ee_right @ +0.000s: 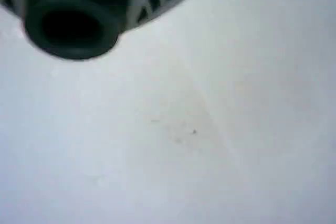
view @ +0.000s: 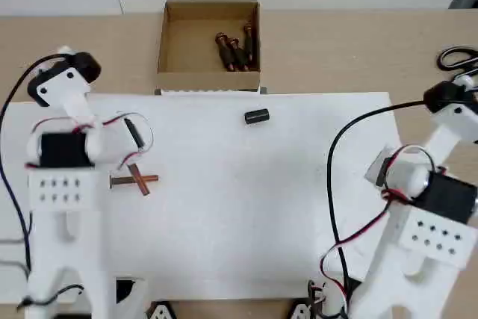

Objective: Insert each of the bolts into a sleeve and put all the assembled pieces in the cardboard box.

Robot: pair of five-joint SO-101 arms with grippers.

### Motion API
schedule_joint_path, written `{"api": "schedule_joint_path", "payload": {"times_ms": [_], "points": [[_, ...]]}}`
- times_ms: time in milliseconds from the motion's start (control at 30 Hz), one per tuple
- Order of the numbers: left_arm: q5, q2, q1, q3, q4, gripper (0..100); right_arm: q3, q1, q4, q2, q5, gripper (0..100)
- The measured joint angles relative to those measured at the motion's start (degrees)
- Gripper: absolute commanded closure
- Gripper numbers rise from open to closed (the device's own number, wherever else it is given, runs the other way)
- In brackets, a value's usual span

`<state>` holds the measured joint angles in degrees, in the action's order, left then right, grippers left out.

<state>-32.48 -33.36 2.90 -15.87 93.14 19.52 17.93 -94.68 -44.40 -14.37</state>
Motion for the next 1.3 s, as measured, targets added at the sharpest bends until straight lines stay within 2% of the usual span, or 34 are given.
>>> {"api": "schedule_joint_path", "payload": {"times_ms": [100, 233, 500, 900, 1000, 1133, 1300], "points": [[2.1, -8.4, -4.1, 0.0, -0.4, 100, -0.7, 0.0, 0.0, -4.5, 4.7, 99.7], [3.8, -18.5, -5.2, -3.9, -5.0, 100, 0.9, -4.0, 0.2, -12.1, 8.5, 99.7], [4.0, -36.3, -6.0, -19.5, -15.4, 100, 16.3, -15.0, 8.9, -29.0, 9.1, 99.7], [4.2, -62.4, -6.0, -45.1, -26.3, 100, 43.1, -29.5, 17.9, -58.5, 9.1, 99.6], [6.2, -69.3, -6.0, -50.7, -28.8, 100, 44.7, -30.2, 18.8, -57.7, 9.1, 99.6], [7.8, -69.5, -6.1, -53.8, -30.5, 100, 47.6, -30.7, 22.9, -58.2, 9.1, 99.6], [7.9, -69.7, -11.5, -58.1, -35.0, 100, 54.2, -34.5, 28.4, -58.0, 9.3, 99.6]]}}
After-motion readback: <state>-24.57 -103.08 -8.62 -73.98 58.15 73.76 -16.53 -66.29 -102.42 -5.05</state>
